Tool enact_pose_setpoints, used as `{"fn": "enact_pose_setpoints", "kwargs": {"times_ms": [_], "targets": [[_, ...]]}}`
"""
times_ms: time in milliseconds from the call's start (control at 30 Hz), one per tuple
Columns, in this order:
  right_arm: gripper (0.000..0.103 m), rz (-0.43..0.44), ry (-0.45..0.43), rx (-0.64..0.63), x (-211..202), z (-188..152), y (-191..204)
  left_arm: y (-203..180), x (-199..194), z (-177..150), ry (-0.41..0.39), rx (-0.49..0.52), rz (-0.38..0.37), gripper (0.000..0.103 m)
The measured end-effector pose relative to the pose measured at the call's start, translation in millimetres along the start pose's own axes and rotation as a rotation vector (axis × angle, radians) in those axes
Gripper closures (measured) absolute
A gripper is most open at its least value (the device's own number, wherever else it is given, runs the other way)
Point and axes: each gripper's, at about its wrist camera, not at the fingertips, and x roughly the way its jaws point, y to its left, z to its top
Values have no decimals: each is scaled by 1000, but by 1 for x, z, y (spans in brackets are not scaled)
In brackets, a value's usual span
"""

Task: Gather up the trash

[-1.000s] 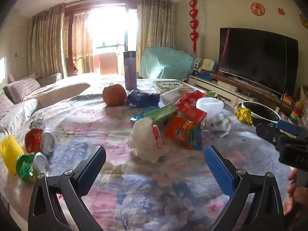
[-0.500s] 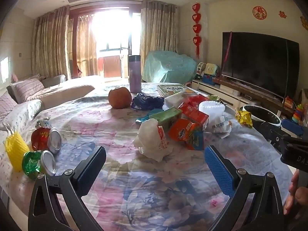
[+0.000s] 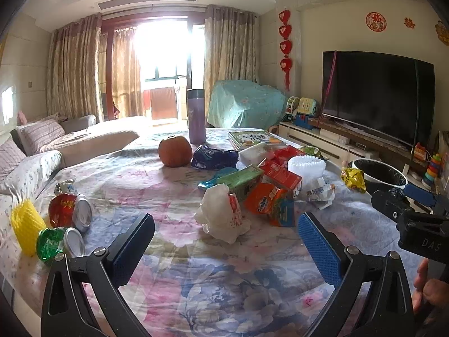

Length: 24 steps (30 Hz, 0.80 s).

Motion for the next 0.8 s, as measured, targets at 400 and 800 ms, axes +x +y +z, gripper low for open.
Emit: {"fn": "enact_pose_setpoints", "kwargs": {"times_ms": [400, 800], "targets": [[1, 10, 13, 1, 3, -1, 1, -2, -4, -1, -7, -6, -8, 1], [1, 16, 18, 5, 4, -2, 2, -1, -5, -1, -7, -5, -9, 1]]}}
